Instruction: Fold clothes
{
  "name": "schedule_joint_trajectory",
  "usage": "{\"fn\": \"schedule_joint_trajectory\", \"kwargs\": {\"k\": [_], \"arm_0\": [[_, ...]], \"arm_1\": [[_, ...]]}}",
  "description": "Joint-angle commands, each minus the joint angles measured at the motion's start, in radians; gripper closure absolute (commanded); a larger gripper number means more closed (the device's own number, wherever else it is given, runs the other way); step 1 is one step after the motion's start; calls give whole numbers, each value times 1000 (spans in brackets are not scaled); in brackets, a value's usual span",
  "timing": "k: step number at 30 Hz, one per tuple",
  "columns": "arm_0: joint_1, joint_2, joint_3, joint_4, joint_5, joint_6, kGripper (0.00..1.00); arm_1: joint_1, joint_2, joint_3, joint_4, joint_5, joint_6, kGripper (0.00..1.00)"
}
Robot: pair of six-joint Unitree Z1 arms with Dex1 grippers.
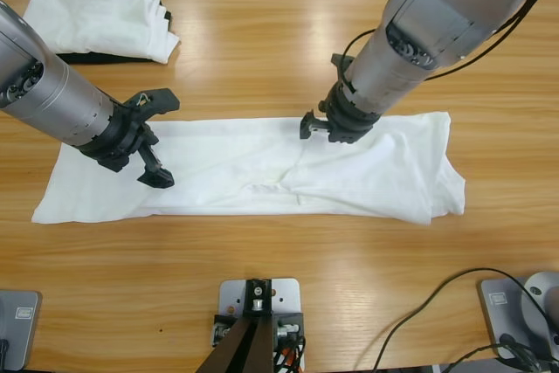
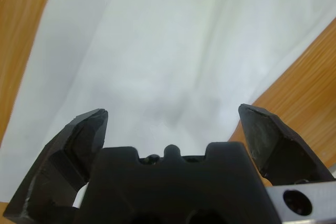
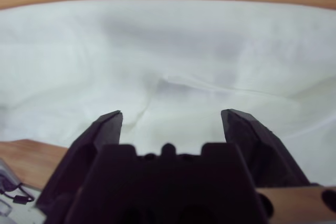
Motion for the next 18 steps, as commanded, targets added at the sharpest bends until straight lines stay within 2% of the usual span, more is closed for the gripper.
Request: {"fn": "schedule_joint_trajectory", "kwargs": {"k": [1, 3, 6, 18], "arm_0": [[-7, 29, 40, -17, -9, -8, 32], [-7, 32, 44, -23, -9, -8, 32], [-7, 35, 52, -29, -9, -8, 32], [-7, 47, 82, -63, -9, -8, 32]], "arm_1": [[8, 82, -39, 10, 22, 26, 254], [8, 88, -42, 10, 23, 25, 279], [8, 99, -45, 6, 21, 21, 395], [7, 153, -84, 16, 22, 21, 397]]}}
